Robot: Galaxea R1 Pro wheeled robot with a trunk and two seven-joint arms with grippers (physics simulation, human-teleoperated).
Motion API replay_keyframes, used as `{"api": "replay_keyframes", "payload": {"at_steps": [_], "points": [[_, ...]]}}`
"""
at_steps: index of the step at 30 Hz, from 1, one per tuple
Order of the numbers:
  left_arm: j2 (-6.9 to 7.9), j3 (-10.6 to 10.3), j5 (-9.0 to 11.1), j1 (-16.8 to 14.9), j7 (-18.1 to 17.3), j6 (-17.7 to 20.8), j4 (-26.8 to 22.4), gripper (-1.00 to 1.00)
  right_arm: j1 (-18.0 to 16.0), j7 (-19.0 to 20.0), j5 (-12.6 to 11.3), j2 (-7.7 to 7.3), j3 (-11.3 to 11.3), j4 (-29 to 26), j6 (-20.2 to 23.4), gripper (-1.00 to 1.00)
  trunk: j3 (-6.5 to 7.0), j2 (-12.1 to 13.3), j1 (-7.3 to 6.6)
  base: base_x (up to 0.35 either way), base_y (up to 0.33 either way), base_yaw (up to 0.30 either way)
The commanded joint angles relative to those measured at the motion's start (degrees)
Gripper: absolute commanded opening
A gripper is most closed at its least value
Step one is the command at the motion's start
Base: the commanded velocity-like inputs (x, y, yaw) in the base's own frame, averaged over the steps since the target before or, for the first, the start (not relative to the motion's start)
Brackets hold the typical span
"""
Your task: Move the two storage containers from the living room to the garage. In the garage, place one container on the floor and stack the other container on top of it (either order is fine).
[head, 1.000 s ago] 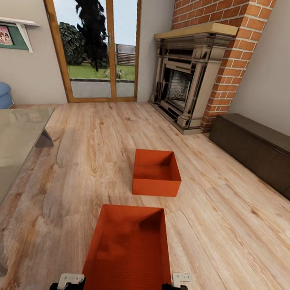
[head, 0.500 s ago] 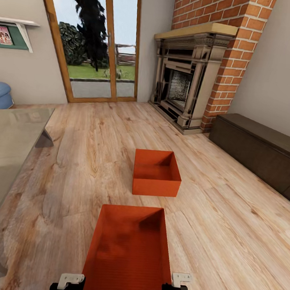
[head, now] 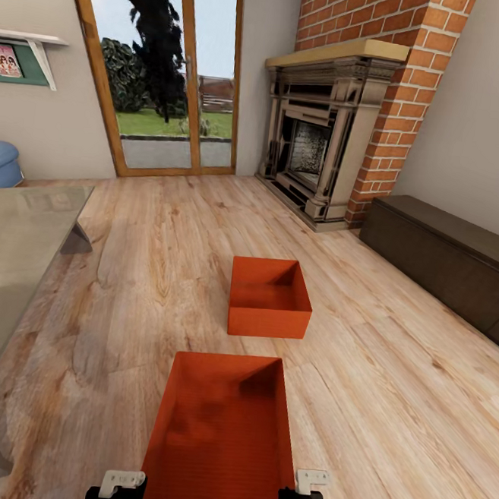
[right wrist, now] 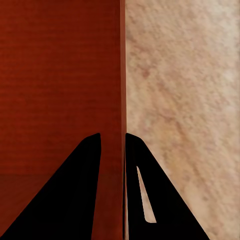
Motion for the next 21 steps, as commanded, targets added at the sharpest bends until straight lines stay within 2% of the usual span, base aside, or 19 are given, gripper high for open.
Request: {"api": "replay_keyframes", "payload": {"at_steps": [1,10,15,21], "points": [[0.01,0.4,0.1,0.0,0.0,-0.2,0.0,-1.0,0.0,-0.4,0.1,0.0,-0.3,0.0,-0.2,-1.0,-0.04,0.0,-0.01,0.0,0.0,0.0],[0.01,0.4,0.1,0.0,0.0,-0.2,0.0,-1.0,0.0,-0.3,0.1,0.0,-0.3,0.0,-0.2,-1.0,-0.04,0.0,-0.01,0.0,0.0,0.0],[0.01,0.4,0.1,0.0,0.0,-0.2,0.0,-1.0,0.0,-0.3,0.1,0.0,-0.3,0.0,-0.2,-1.0,1.07,0.0,-0.14,0.0,0.0,0.0],[0.01,0.4,0.1,0.0,0.0,-0.3,0.0,-1.0,0.0,-0.3,0.1,0.0,-0.3,0.0,-0.2,-1.0,1.07,0.0,-0.14,0.0,0.0,0.0]]}}
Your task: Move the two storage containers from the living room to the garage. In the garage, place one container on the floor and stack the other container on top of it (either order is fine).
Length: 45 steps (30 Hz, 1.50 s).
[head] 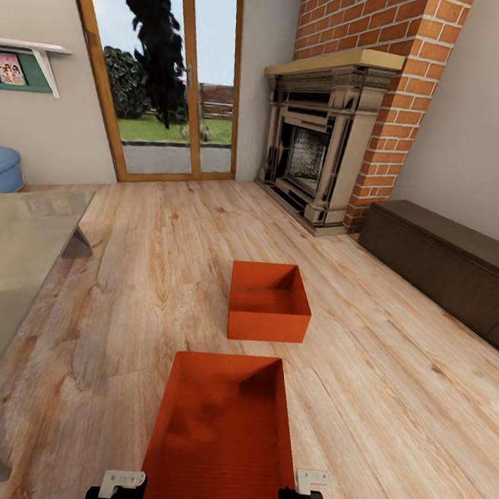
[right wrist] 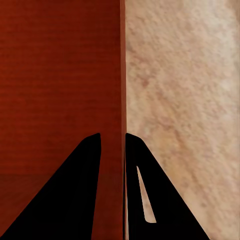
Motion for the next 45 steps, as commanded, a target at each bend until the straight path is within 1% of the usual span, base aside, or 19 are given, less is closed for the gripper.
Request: {"api": "replay_keyframes", "payload": {"at_steps": [1,11,16,18,27,32,39,45], "points": [[0.01,0.4,0.2,0.0,0.0,-0.2,0.0,-1.0,0.0,-0.4,0.1,0.0,-0.3,0.0,-0.2,-1.0,-0.04,0.0,-0.01,0.0,0.0,0.0],[0.01,0.4,0.2,0.0,0.0,-0.2,0.0,-1.0,0.0,-0.4,0.1,0.0,-0.3,0.0,-0.2,-1.0,-0.04,0.0,-0.01,0.0,0.0,0.0],[0.01,0.4,0.2,0.0,0.0,-0.2,0.0,-1.0,0.0,-0.4,0.1,0.0,-0.2,0.0,-0.2,-1.0,1.07,0.0,-0.14,0.0,0.0,0.0],[0.01,0.4,0.2,0.0,0.0,-0.2,0.0,-1.0,0.0,-0.4,0.1,0.0,-0.2,0.0,-0.2,-1.0,1.42,0.9,-0.58,0.0,0.0,0.0],[0.01,0.4,0.2,0.0,0.0,-0.2,0.0,-1.0,0.0,-0.4,0.1,0.0,-0.3,-0.1,-0.2,-1.0,1.42,0.9,-0.58,0.0,0.0,0.0],[0.01,0.4,0.2,0.0,0.0,-0.2,0.0,-1.0,0.0,-0.4,0.1,0.0,-0.3,0.0,-0.2,-1.0,2.32,2.9,-1.68,0.0,0.0,0.0],[0.01,0.4,0.1,0.0,0.0,-0.2,0.0,-1.0,0.0,-0.4,0.1,0.0,-0.3,-0.1,-0.2,-1.0,2.32,2.9,-1.68,0.0,0.0,0.0],[0.01,0.4,0.2,0.0,0.0,-0.2,0.0,-1.0,0.0,-0.4,0.1,0.0,-0.3,0.0,-0.2,-1.0,3.4,5.3,-3.0,0.0,0.0,0.0]]}}
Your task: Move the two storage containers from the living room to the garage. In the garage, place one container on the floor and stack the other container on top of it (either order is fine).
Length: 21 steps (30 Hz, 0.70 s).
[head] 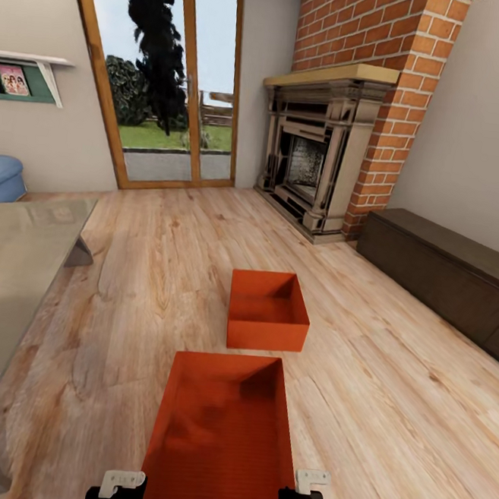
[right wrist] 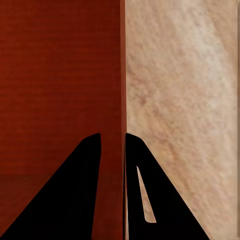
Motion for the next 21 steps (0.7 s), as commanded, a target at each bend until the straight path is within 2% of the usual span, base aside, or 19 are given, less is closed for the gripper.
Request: {"api": "replay_keyframes", "payload": {"at_steps": [1,6,21], "points": [[0.01,0.4,0.2,0.0,0.0,-0.2,0.1,-1.0,0.0,-0.4,0.1,0.0,-0.3,0.0,-0.2,-1.0,0.14,0.4,-0.24,0.0,0.0,0.0],[0.01,0.4,0.2,0.0,0.0,-0.2,0.0,-1.0,0.0,-0.4,0.1,0.0,-0.3,0.0,-0.2,-1.0,0.14,0.4,-0.24,0.0,0.0,0.0],[0.01,0.4,0.2,0.0,0.0,-0.2,0.0,-1.0,0.0,-0.4,0.1,0.0,-0.3,0.0,-0.2,-1.0,2.83,6.4,-3.53,0.0,0.0,0.0]]}}
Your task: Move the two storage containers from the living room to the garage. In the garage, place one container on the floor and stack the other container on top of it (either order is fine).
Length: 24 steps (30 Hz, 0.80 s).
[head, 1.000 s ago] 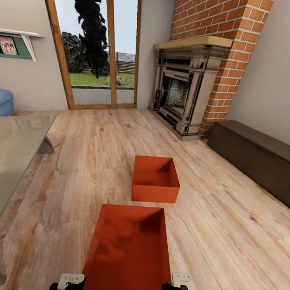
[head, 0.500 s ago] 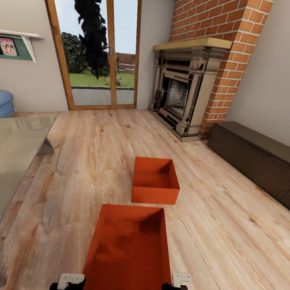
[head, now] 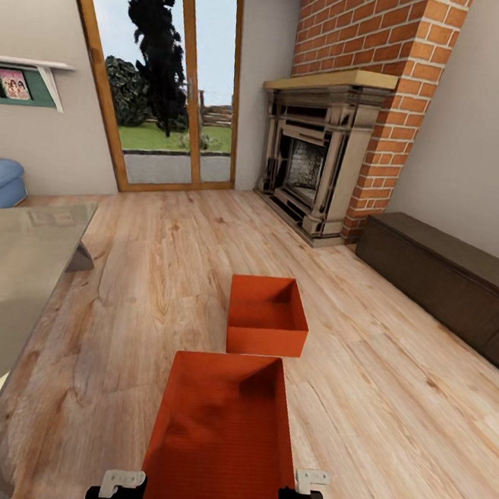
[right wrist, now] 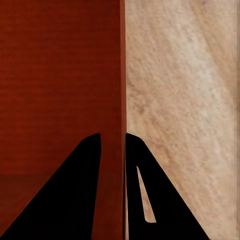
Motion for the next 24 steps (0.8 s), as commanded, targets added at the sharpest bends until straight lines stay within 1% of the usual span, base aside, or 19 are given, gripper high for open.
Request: {"api": "replay_keyframes", "payload": {"at_steps": [1,24], "points": [[0.01,0.4,0.2,0.0,0.0,-0.2,0.1,-1.0,0.0,-0.4,0.1,0.0,-0.3,0.0,-0.2,-1.0,0.14,0.4,-0.24,0.0,0.0,0.0],[0.01,0.4,0.2,0.0,0.0,-0.2,0.1,-1.0,0.0,-0.4,0.1,0.0,-0.3,0.0,-0.2,-1.0,4.27,9.6,-5.29,0.0,0.0,0.0]]}}
